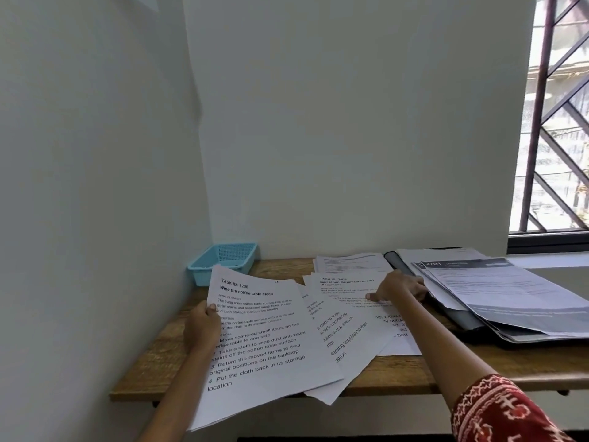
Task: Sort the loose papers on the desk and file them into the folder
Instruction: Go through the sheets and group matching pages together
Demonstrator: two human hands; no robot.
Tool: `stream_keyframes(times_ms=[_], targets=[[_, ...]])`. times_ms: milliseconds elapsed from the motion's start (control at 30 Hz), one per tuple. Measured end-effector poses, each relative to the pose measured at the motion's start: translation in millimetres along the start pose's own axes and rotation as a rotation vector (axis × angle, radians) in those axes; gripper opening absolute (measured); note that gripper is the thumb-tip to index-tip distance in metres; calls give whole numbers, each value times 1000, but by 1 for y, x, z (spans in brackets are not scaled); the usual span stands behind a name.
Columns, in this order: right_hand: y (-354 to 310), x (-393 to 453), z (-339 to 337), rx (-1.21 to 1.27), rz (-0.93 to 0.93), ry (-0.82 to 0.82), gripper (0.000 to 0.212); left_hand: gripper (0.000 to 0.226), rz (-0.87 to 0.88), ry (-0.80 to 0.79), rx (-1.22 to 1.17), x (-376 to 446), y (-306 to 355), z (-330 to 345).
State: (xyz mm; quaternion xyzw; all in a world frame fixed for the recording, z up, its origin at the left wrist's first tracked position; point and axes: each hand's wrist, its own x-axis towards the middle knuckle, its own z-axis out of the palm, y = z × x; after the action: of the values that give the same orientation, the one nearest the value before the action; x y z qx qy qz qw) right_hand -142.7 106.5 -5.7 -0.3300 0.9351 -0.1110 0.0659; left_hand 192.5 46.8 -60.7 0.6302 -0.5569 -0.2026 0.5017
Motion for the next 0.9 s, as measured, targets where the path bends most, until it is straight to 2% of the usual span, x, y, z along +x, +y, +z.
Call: stream_keyframes(times_ms=[267,400,600,667,733,800,833,900], targets=[[3,-1,3,-6,13,9,92,21,8,-6,170,-3,6,5],[1,-1,4,-2,-1,20,85,16,-8,-1,233,-6,10,4],[4,-3,2,85,2,-6,77,43,-1,-1,157,-6,11,4],[4,0,4,160,-21,-13,76,54,5,-30,251,-5,13,3],[4,4,8,220,-34,-13,74,57,63,-66,417,-5,17,2],[2,6,10,224,-25,-14,79,43,202,-132,482,-4,22,3],[0,8,11,219,-19,-14,82,33,267,-197,437,-4,25,5],[-2,10,10,221,4,-17,87,18,349,-431,331,-9,36,10]])
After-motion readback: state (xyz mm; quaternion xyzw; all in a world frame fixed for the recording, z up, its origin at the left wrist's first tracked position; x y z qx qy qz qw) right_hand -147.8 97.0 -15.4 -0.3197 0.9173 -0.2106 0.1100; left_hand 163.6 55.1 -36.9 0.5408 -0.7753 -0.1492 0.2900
